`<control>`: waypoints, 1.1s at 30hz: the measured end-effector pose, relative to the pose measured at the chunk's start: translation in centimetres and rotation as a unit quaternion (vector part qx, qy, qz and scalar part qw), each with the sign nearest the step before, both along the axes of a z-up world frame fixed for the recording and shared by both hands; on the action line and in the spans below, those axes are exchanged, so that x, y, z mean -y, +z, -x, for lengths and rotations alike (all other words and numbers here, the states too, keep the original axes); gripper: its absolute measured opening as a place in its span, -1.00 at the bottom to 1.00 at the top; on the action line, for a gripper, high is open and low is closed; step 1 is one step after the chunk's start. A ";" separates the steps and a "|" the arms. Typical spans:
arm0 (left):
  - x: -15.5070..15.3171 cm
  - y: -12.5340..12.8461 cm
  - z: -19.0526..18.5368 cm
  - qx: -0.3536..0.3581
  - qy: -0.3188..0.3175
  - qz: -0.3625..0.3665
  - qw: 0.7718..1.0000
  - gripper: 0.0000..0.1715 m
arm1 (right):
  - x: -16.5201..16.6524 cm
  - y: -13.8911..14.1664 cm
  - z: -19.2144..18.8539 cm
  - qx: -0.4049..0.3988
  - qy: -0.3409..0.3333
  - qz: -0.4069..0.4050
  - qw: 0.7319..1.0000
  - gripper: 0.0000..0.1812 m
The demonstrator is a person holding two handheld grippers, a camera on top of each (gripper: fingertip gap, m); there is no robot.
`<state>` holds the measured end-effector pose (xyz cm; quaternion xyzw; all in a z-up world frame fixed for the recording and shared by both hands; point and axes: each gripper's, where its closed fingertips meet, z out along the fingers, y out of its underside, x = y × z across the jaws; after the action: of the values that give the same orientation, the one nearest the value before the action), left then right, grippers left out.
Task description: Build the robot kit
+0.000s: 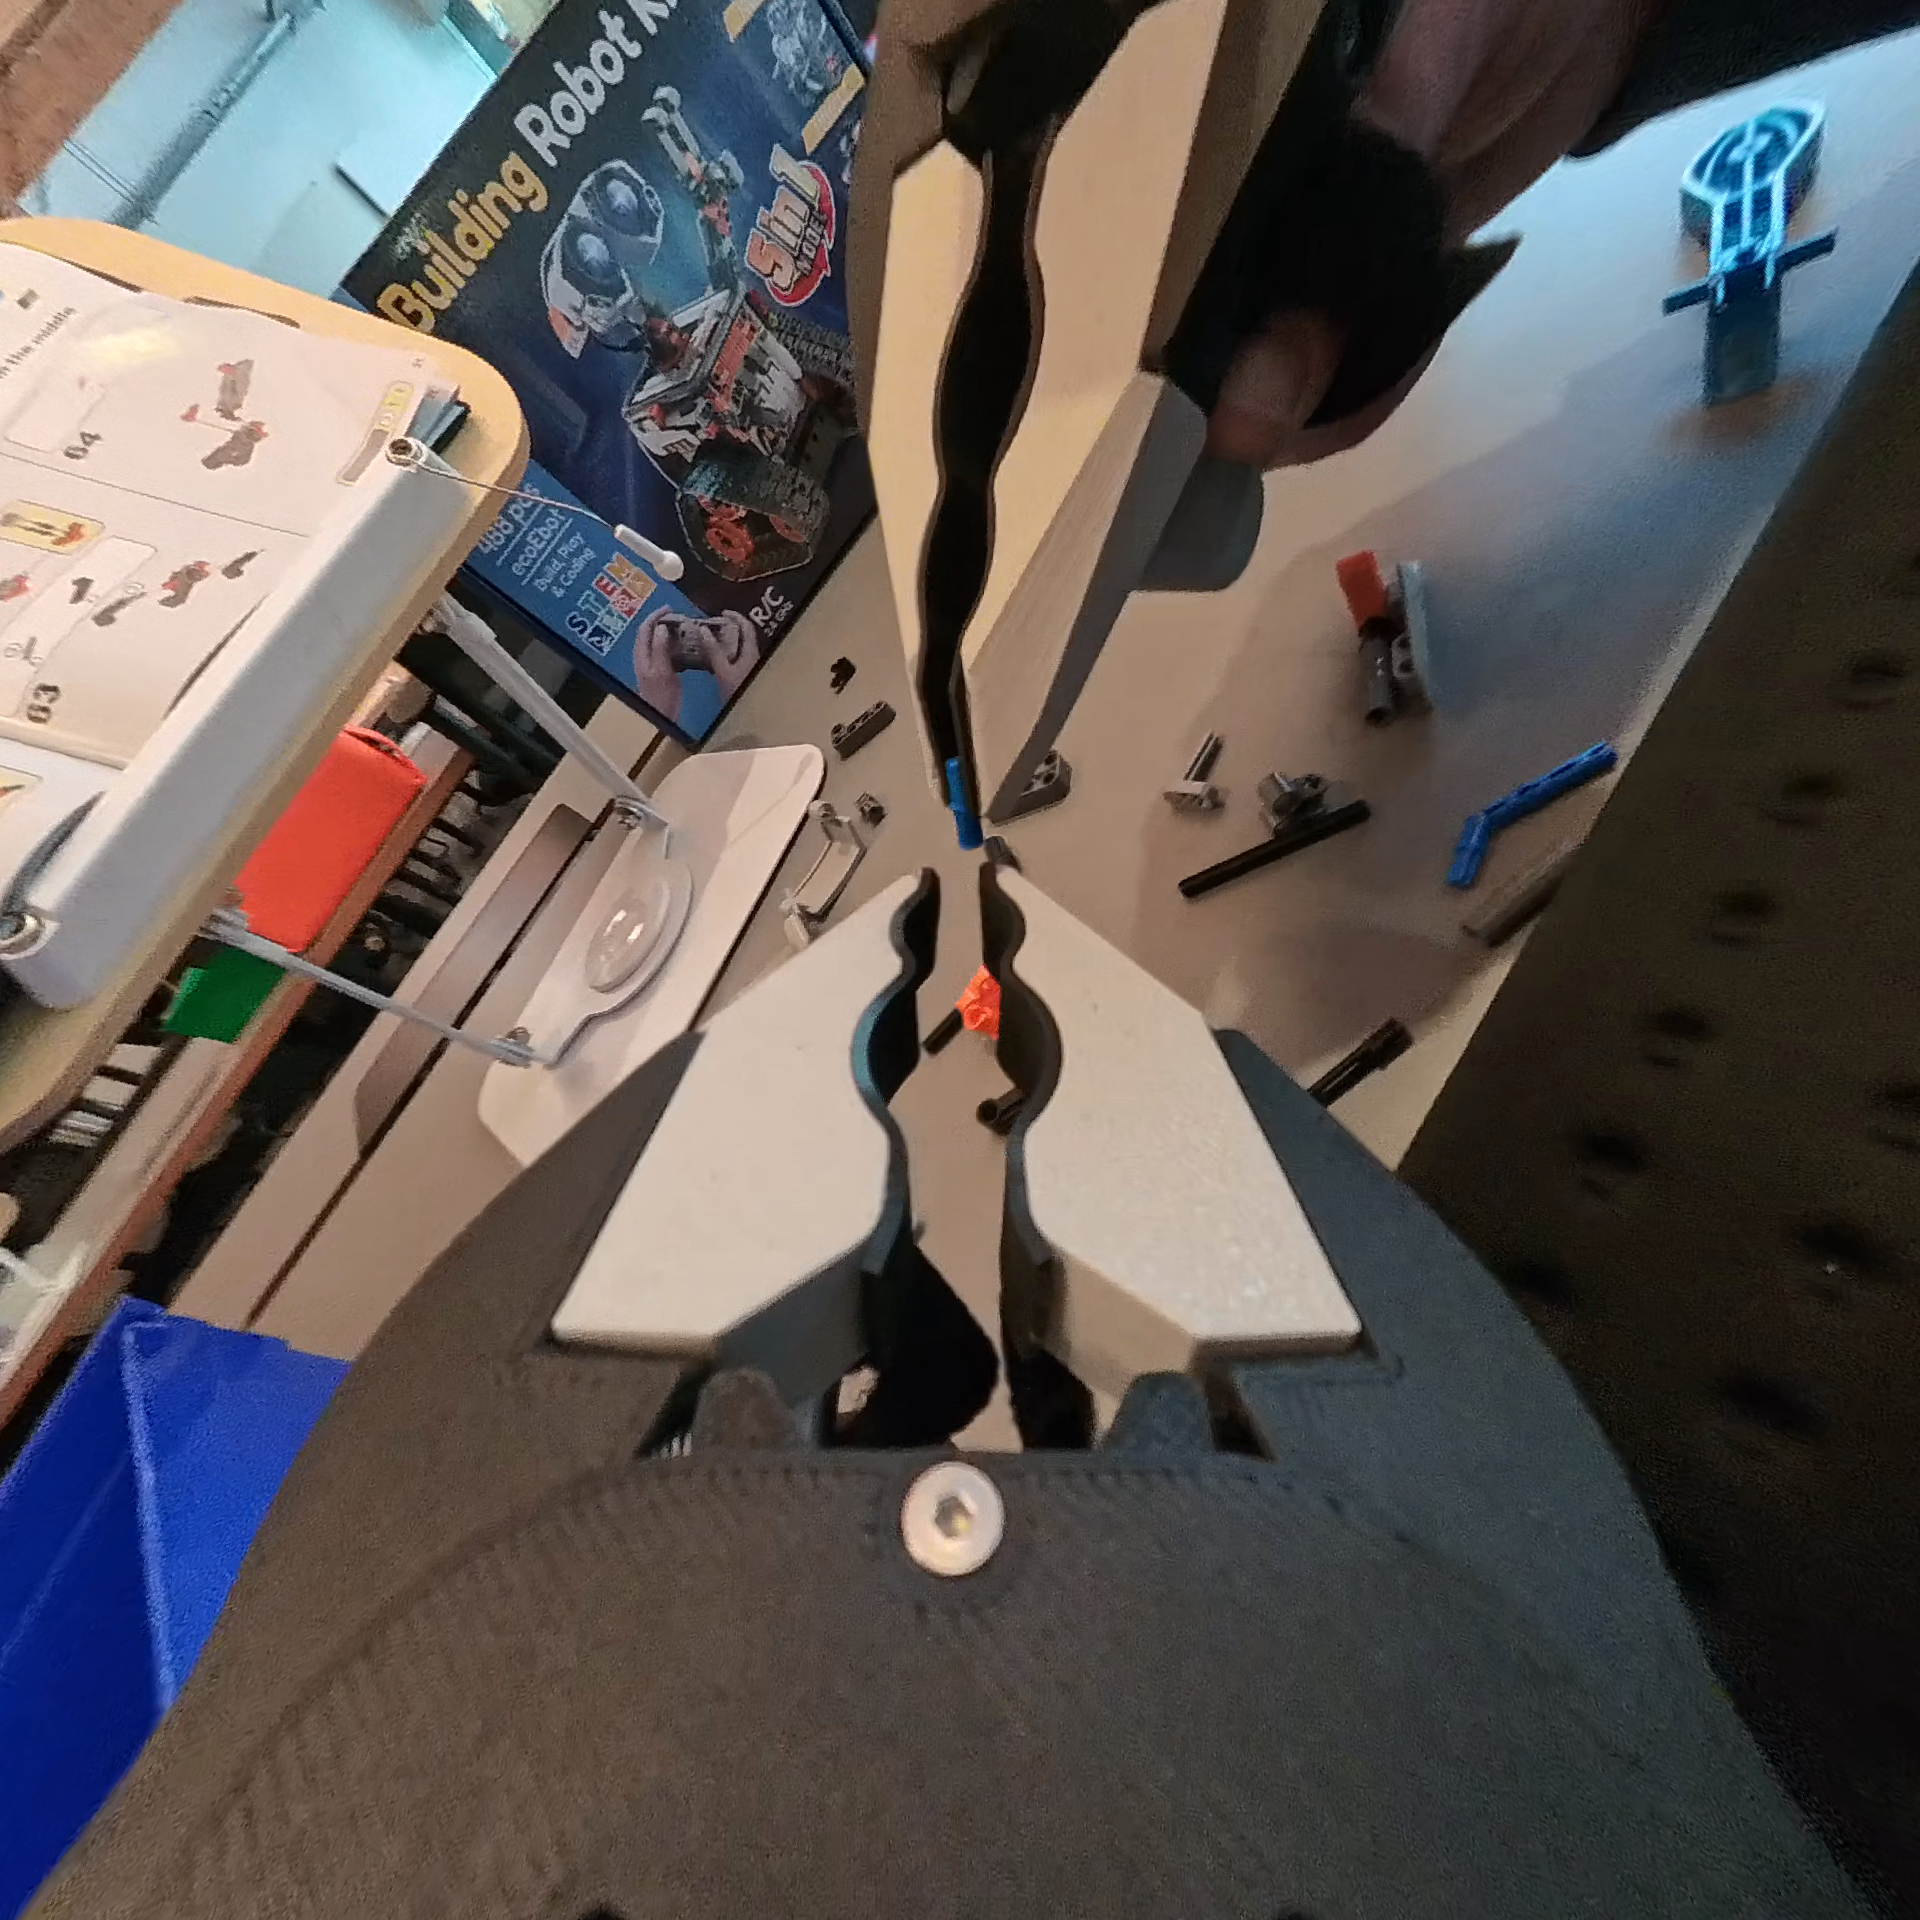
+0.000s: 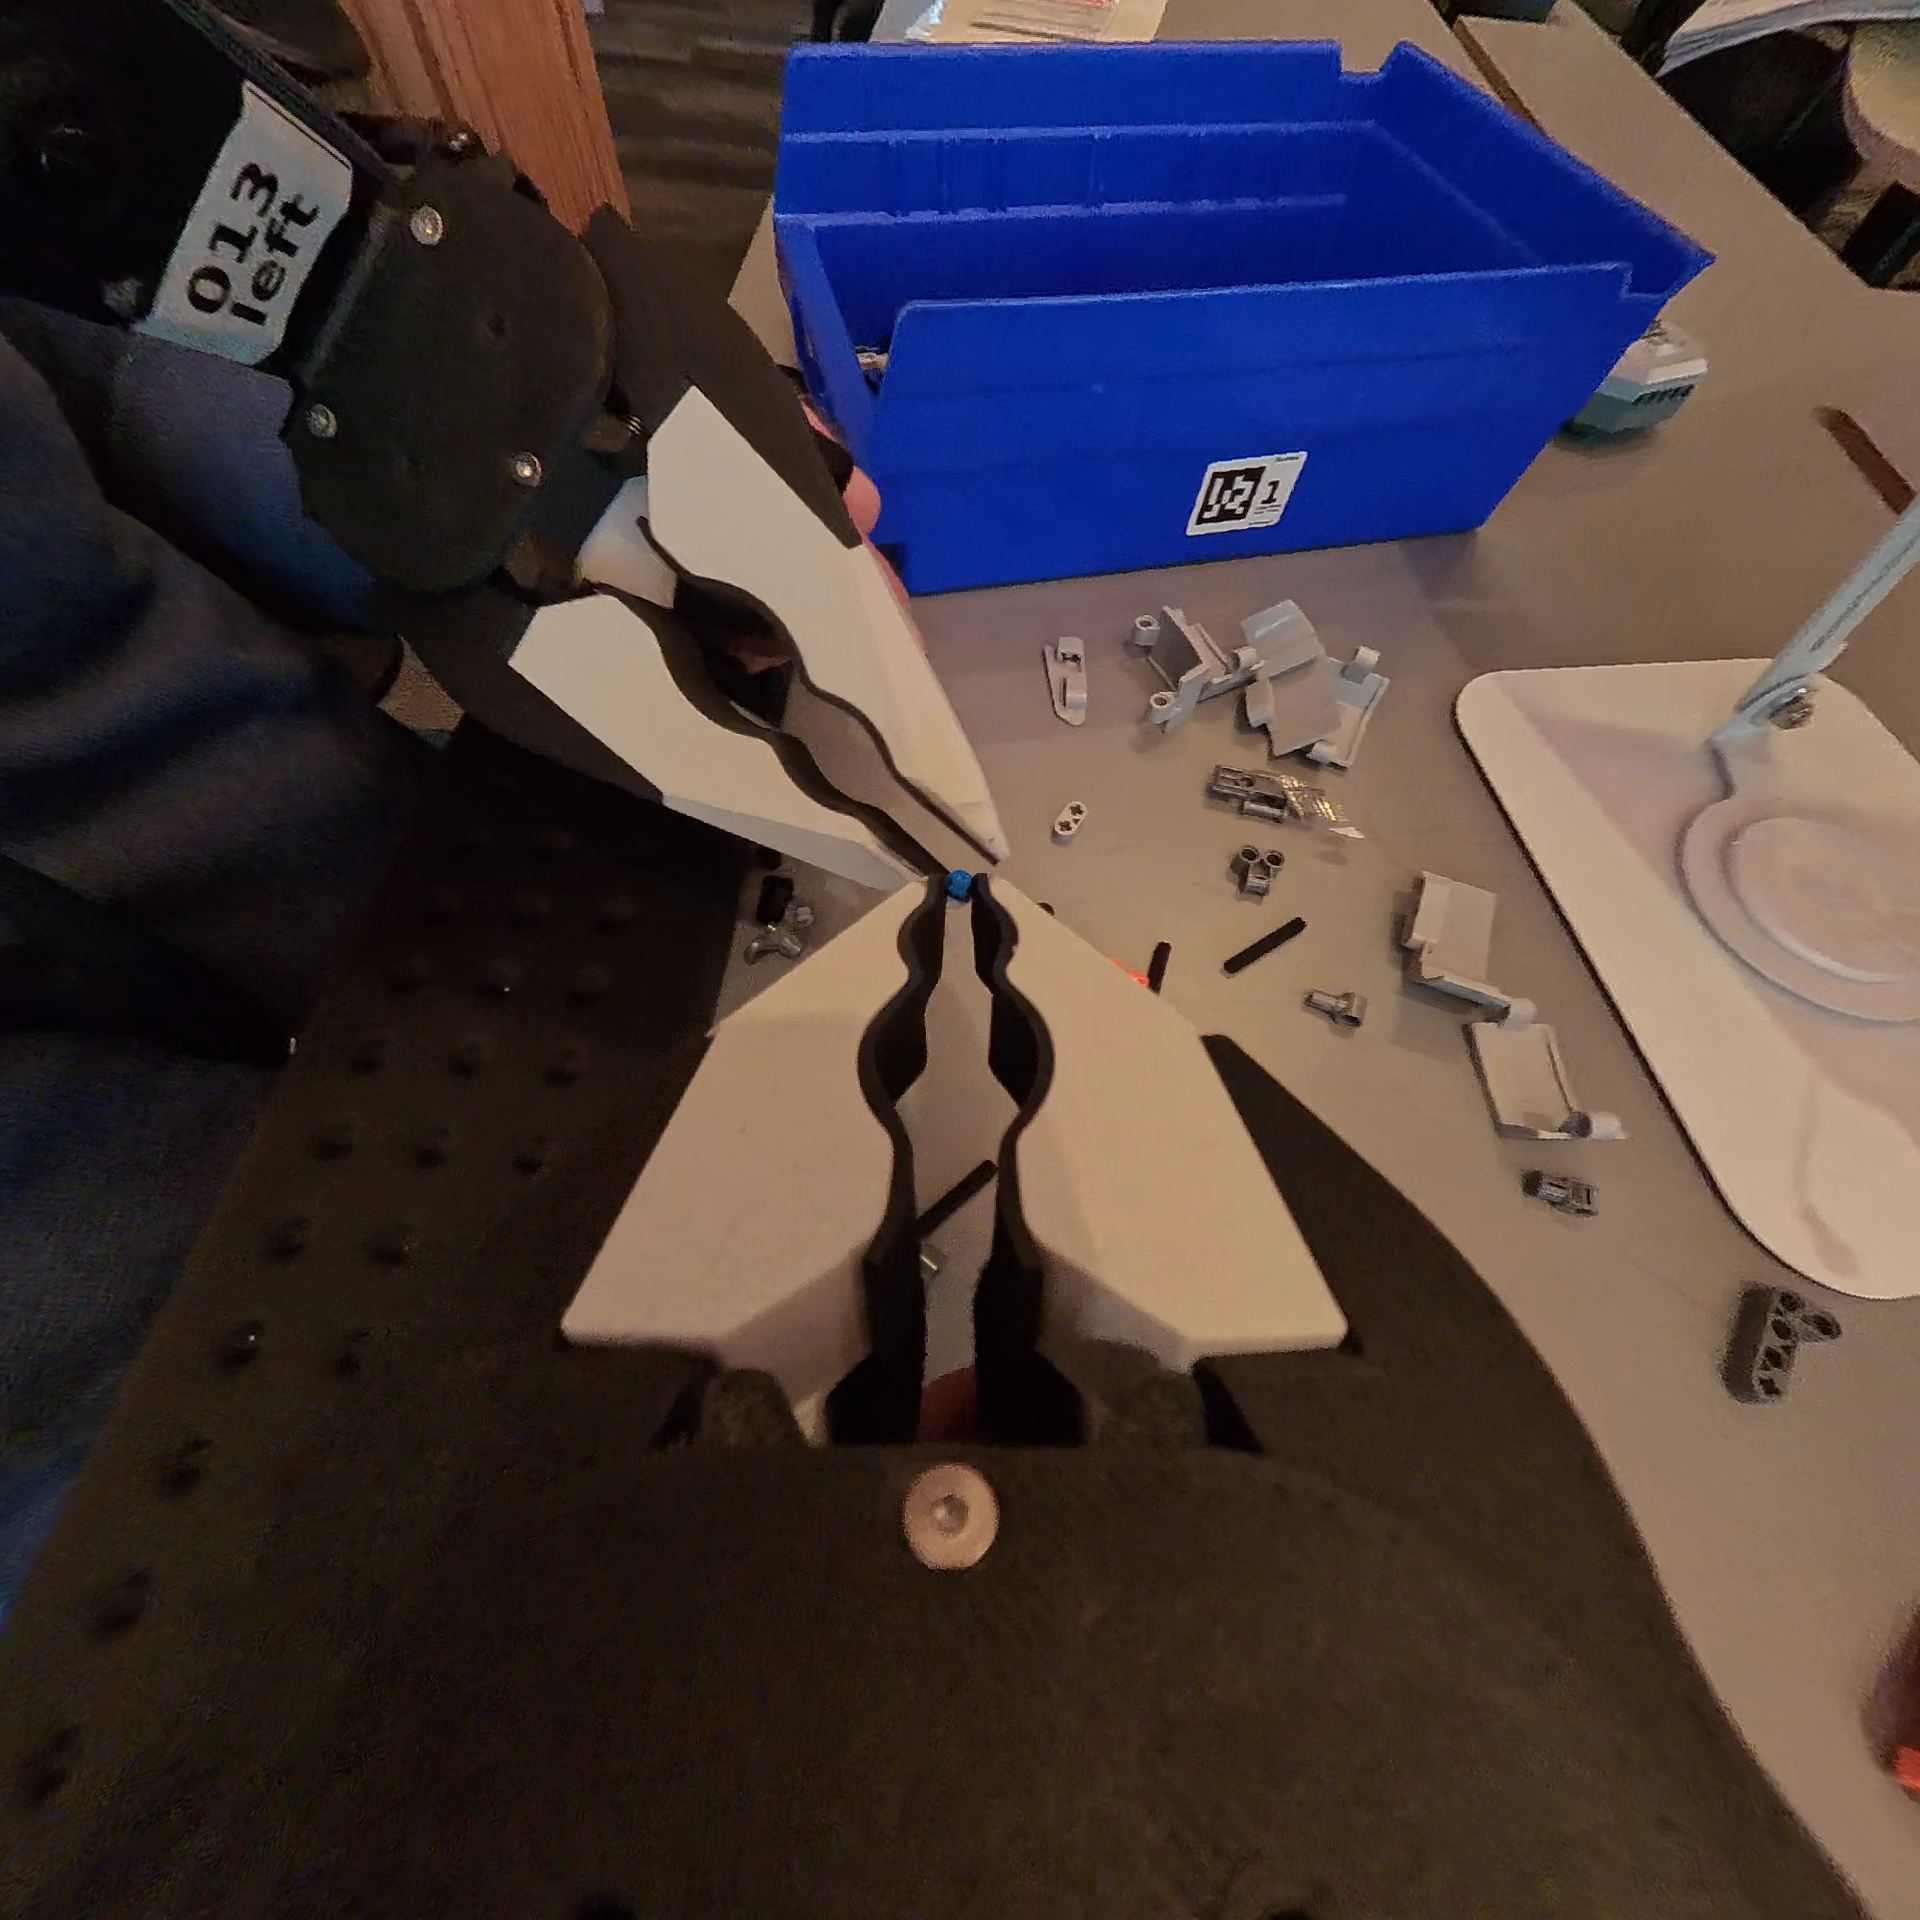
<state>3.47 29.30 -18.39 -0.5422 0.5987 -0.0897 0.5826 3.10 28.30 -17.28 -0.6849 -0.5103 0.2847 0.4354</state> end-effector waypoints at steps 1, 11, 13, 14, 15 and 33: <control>0.0 0.0 0.1 -0.006 0.000 -0.009 1.000 -0.90 | 0.1 0.1 0.1 -0.001 0.002 -0.001 1.000 -0.98; 0.1 -0.1 -0.4 -0.042 0.011 -0.084 0.995 -1.00 | 0.2 0.1 0.6 -0.014 -0.004 0.022 1.000 -0.98; 0.1 0.3 -0.4 -0.025 0.014 -0.067 0.997 -1.00 | 0.2 0.6 0.8 -0.030 -0.006 0.023 0.999 -0.97; 0.1 0.4 -0.5 -0.013 0.015 -0.047 0.999 -1.00 | 0.1 0.9 0.9 -0.040 -0.008 0.021 0.999 -0.98; 0.0 0.5 -0.5 0.000 0.015 -0.028 0.999 -1.00 | 0.1 1.3 1.0 -0.047 -0.008 0.016 0.999 -0.97; -1.3 2.8 -0.2 0.163 -0.010 0.214 0.963 -1.00 | -2.2 2.6 0.0 -0.027 -0.069 -0.131 0.989 -0.89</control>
<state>3.64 30.56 -15.63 -0.6261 0.4682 -0.3090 0.5415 3.06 30.49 -14.72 -0.6473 -0.4832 0.2031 0.5535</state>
